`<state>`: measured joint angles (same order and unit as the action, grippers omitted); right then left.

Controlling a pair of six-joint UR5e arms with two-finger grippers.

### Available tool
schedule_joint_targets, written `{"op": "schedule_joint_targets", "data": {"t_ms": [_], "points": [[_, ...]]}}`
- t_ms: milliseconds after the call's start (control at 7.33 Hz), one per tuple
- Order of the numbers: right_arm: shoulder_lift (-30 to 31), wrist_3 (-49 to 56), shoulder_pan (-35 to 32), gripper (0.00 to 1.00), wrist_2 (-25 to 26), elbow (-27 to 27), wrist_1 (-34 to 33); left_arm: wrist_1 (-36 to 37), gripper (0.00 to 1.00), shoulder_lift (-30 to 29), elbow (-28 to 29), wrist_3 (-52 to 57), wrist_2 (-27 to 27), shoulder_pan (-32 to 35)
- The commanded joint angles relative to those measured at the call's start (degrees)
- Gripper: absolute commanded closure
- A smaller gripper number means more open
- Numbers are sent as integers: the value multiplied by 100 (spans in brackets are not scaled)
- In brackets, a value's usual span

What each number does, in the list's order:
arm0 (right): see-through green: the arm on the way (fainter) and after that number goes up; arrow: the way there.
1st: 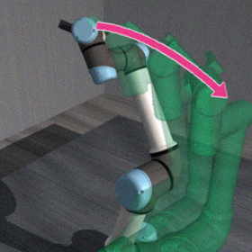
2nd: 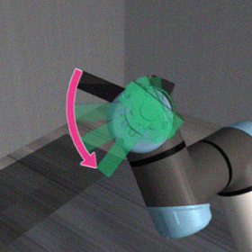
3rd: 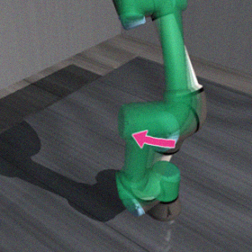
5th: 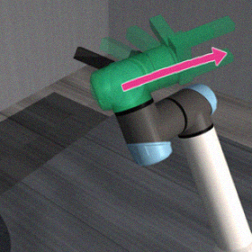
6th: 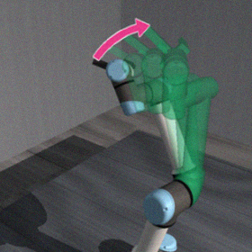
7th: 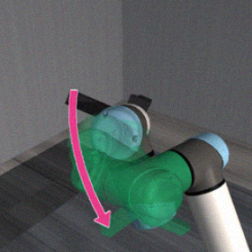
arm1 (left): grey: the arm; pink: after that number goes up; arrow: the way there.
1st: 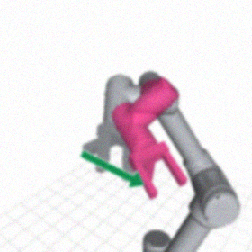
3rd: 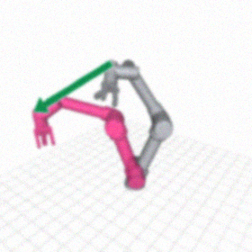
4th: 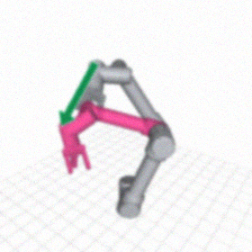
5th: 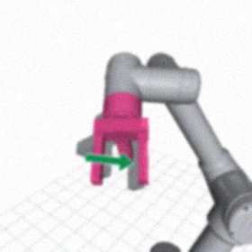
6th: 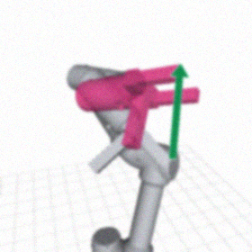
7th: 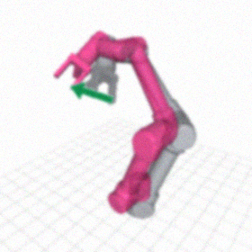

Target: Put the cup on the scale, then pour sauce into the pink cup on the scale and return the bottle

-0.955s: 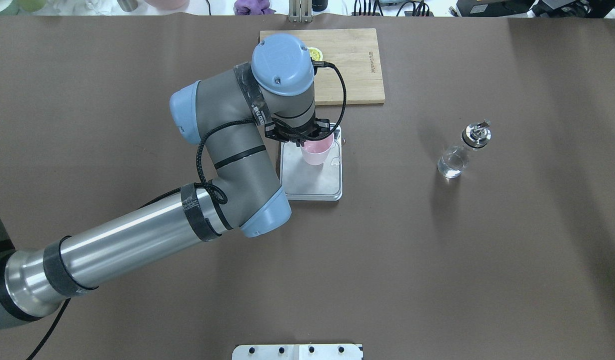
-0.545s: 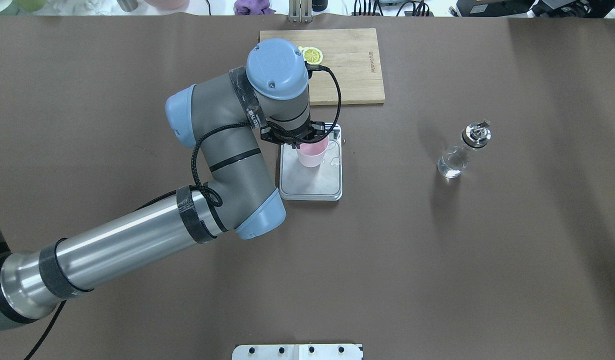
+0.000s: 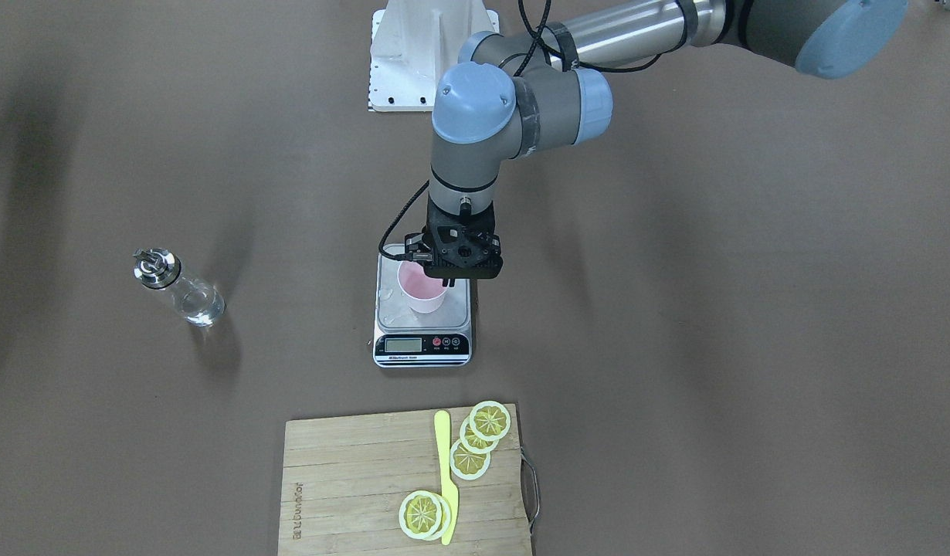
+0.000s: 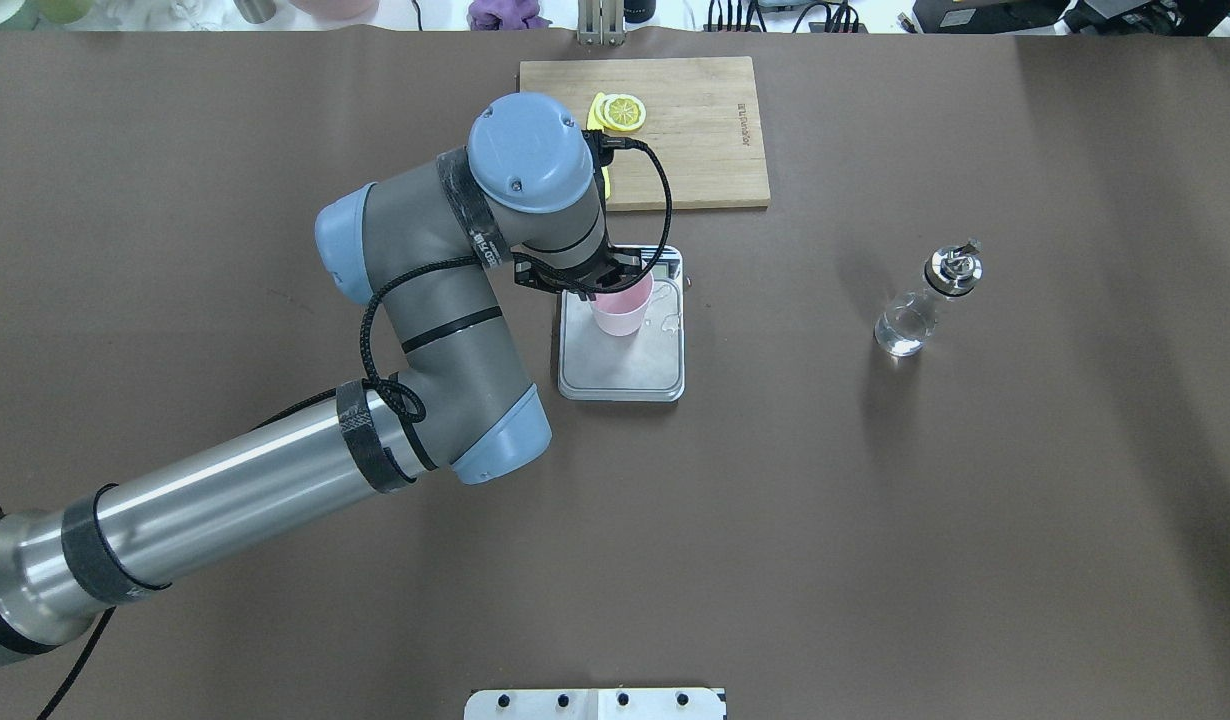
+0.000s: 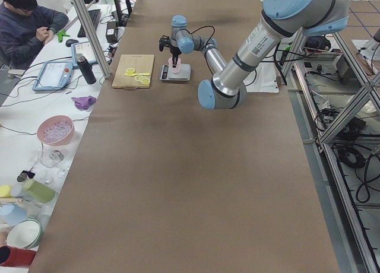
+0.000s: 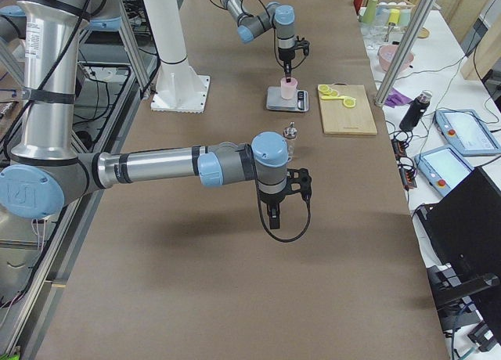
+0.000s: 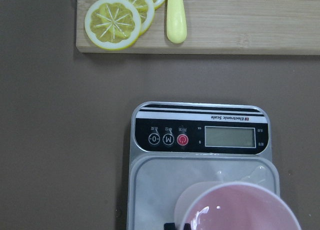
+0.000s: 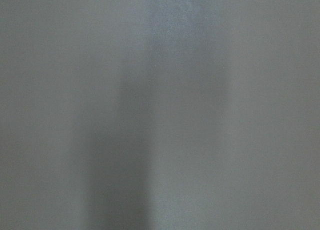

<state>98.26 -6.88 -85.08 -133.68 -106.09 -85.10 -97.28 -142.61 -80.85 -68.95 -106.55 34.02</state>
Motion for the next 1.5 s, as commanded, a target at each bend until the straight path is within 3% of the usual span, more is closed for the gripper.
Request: {"op": "schedule_joint_targets", "data": {"t_ms": [0,273,409,682,818,1227,1364], "points": [[0,-7,0,0,0,-8,2,42,1,14,-272,4,-15,8],[-26,11,0,0,-9,-25,37,156,1,66,-562,13,-50,86],[-35,2,0,0,-9,-8,385,444,1,276,-929,326,-172,252],[-35,-15,88,0,-44,-17,879,1348,1,924,-1877,1817,-707,1015],[-53,-24,149,0,-174,-34,1133,1352,1,1450,-2125,2528,-883,1419],[-211,-15,614,1,-201,9,2432,1352,1,2585,-2146,4935,-1342,2947],[-202,-24,737,1,-211,10,2523,1291,1,3111,-2093,5605,-1342,3422]]}}
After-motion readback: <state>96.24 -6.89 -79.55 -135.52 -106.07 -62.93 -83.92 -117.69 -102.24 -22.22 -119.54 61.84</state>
